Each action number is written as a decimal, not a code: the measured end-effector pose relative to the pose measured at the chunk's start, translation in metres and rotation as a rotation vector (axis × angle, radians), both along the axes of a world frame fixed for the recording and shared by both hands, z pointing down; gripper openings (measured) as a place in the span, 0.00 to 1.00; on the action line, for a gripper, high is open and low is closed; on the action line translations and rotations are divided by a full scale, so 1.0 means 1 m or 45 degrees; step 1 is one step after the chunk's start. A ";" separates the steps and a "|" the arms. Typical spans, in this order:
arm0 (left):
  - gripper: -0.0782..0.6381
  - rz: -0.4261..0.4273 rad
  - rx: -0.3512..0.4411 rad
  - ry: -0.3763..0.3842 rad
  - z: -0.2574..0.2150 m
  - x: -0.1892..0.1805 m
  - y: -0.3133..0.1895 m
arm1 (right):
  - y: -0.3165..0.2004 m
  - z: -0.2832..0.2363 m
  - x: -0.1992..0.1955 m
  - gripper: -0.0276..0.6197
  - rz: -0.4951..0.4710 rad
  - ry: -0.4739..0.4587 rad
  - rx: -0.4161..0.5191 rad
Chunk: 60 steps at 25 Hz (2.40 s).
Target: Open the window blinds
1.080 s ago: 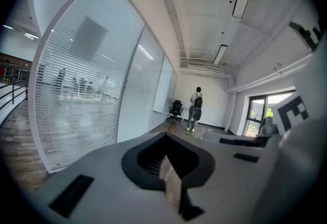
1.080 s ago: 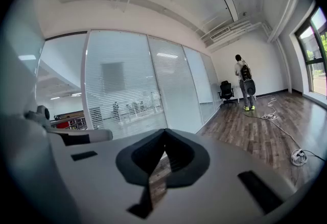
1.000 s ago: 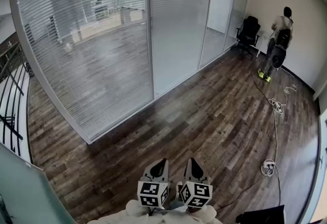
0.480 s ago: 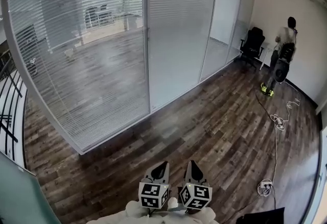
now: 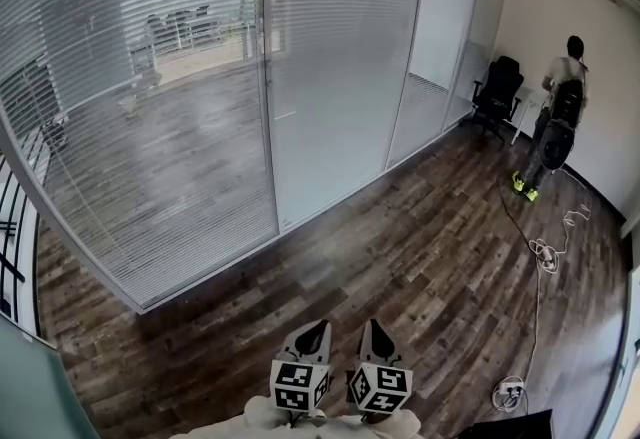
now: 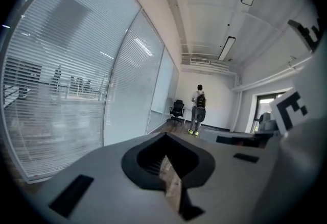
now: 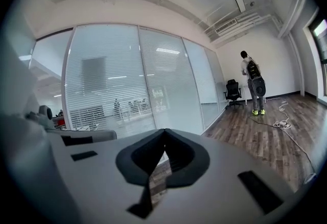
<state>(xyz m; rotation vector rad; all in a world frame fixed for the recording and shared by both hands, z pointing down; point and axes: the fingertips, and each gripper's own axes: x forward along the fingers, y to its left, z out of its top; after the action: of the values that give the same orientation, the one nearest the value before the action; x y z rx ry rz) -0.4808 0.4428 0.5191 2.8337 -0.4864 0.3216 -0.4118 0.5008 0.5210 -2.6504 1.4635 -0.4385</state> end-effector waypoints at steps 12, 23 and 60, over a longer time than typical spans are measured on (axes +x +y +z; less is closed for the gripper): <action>0.11 -0.014 0.007 -0.051 0.023 0.120 -0.079 | -0.069 0.031 0.121 0.06 0.008 -0.058 -0.017; 0.11 -0.020 0.028 -0.007 0.017 0.281 -0.203 | -0.200 0.021 0.287 0.06 -0.006 -0.006 0.008; 0.11 -0.739 0.001 -0.007 0.014 0.576 -0.640 | -0.697 -0.008 0.625 0.06 -0.662 0.029 0.029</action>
<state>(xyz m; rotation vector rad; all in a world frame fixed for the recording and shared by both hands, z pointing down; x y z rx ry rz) 0.0950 -0.1973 0.5335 2.5383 -1.2591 0.2094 0.2135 -0.1964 0.5131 -2.2352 2.1464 -0.4185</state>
